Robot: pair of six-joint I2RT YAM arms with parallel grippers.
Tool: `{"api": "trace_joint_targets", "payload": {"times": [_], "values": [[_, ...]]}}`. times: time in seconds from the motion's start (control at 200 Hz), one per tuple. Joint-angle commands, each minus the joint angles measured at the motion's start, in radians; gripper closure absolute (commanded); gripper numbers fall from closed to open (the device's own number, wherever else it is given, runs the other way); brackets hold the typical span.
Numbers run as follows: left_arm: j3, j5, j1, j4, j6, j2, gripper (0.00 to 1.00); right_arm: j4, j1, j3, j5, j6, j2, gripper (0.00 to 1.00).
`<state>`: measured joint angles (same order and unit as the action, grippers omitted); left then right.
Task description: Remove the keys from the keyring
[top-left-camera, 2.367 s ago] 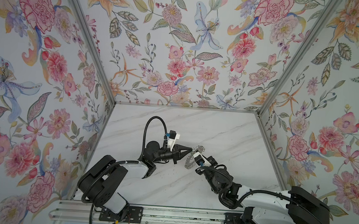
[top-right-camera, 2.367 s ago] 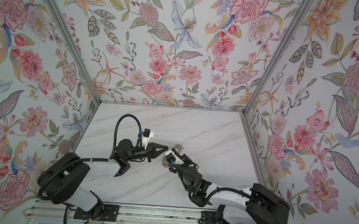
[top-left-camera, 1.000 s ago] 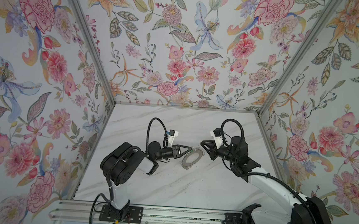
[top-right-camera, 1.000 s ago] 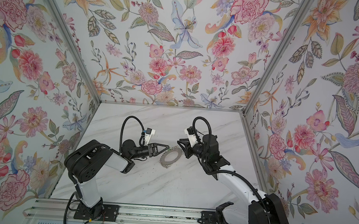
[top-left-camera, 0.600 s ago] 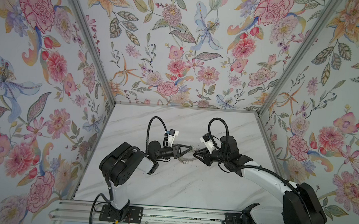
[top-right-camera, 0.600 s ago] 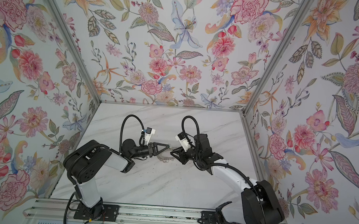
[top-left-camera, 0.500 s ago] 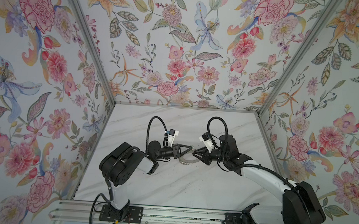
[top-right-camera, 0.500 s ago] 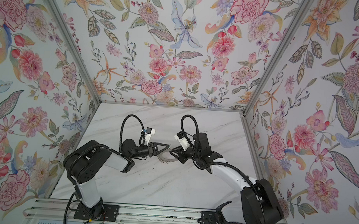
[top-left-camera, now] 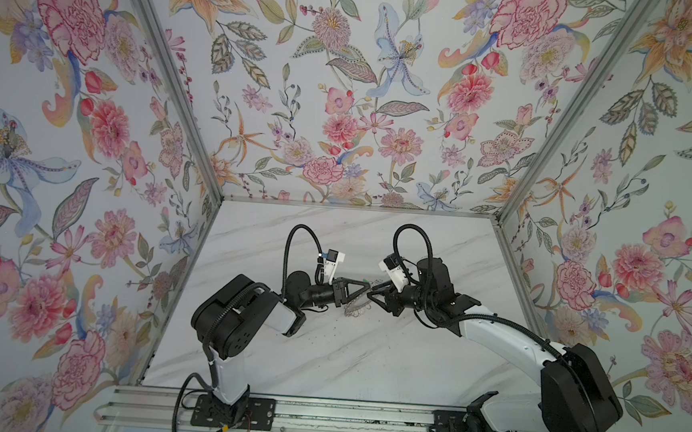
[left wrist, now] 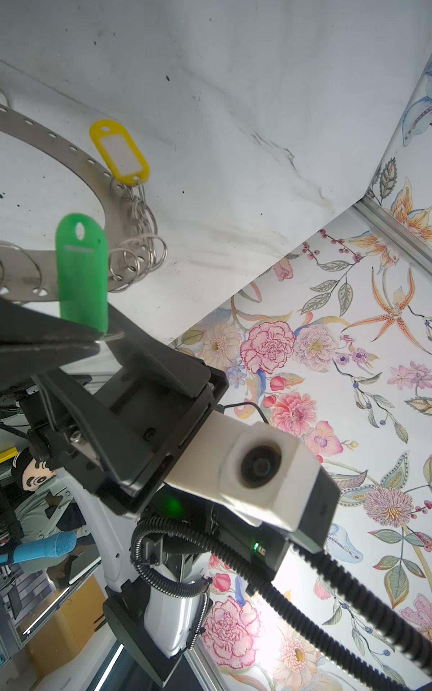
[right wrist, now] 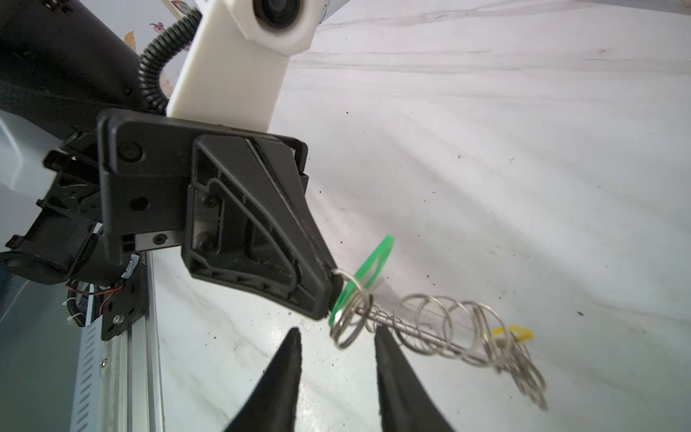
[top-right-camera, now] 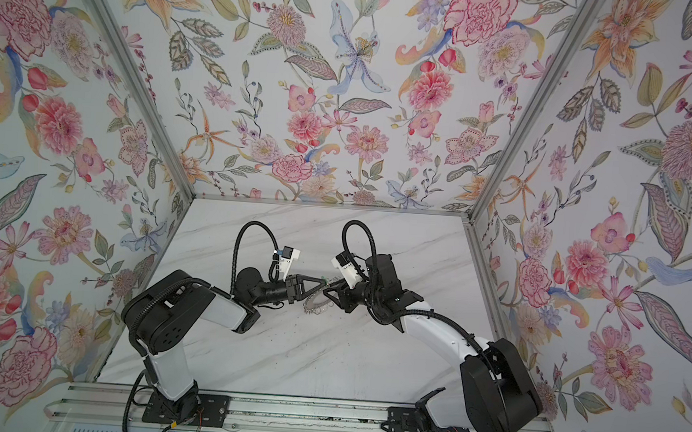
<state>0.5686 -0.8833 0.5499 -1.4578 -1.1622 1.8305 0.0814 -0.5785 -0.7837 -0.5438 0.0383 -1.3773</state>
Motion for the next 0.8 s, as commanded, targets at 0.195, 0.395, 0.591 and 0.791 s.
{"api": "trace_joint_targets", "payload": {"times": [0.195,0.395,0.591,0.791], "values": [[0.025,-0.011,0.008,-0.090,0.003,-0.016,1.00,-0.033,0.002,-0.054,0.055,-0.036,-0.028,0.88],[0.031,-0.018,0.007,-0.110,-0.013,-0.006,1.00,-0.066,0.006,-0.054,0.051,-0.057,-0.023,0.97],[0.027,-0.024,-0.011,-0.120,-0.018,-0.003,1.00,-0.092,0.017,-0.046,0.057,-0.076,-0.010,0.98],[0.014,-0.025,-0.033,-0.124,-0.019,-0.014,1.00,-0.096,0.022,-0.019,0.085,-0.081,0.017,1.00]]}}
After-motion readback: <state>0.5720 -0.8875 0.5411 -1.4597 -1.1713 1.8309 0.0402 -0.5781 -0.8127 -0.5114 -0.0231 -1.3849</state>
